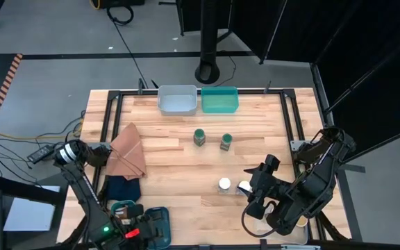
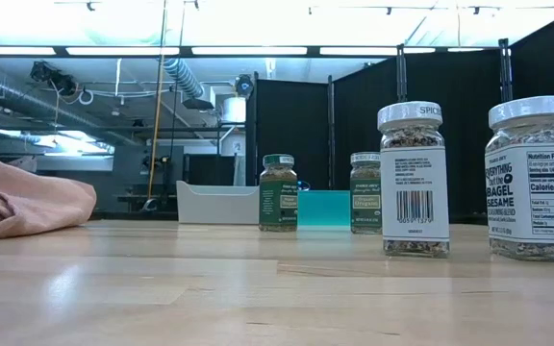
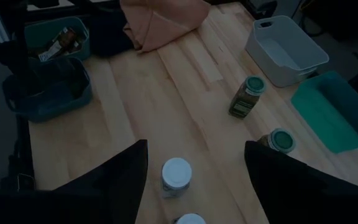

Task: Sort spices by type
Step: Put the black spice can into the blue bin

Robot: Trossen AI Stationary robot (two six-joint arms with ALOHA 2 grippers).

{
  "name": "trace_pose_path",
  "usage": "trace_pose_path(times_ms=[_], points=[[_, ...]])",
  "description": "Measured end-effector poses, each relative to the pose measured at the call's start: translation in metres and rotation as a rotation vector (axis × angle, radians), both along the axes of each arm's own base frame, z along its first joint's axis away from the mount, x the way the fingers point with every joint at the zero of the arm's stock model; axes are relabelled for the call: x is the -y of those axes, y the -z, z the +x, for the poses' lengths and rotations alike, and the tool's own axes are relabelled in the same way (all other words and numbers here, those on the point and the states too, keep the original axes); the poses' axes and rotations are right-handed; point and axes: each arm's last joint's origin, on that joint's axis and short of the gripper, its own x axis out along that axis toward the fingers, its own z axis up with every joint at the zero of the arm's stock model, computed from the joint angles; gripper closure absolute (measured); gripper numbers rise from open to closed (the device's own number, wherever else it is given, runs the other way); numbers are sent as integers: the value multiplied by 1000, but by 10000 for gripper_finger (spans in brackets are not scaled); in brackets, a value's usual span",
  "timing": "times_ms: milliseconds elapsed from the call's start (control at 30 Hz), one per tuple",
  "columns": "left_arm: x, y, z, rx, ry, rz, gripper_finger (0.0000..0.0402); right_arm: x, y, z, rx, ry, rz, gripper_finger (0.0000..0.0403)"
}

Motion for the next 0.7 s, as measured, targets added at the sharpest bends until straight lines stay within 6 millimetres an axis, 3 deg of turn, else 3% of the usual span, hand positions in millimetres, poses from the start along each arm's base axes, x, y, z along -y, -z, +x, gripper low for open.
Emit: trace_pose_path(times_ms=[267,700], points=[[9,18,5,-29,6,17,266,0,0,0,-1,-1,-1,128],[6,25,9,-29,10,78,266,0,0,0,1,-1,-1,128]])
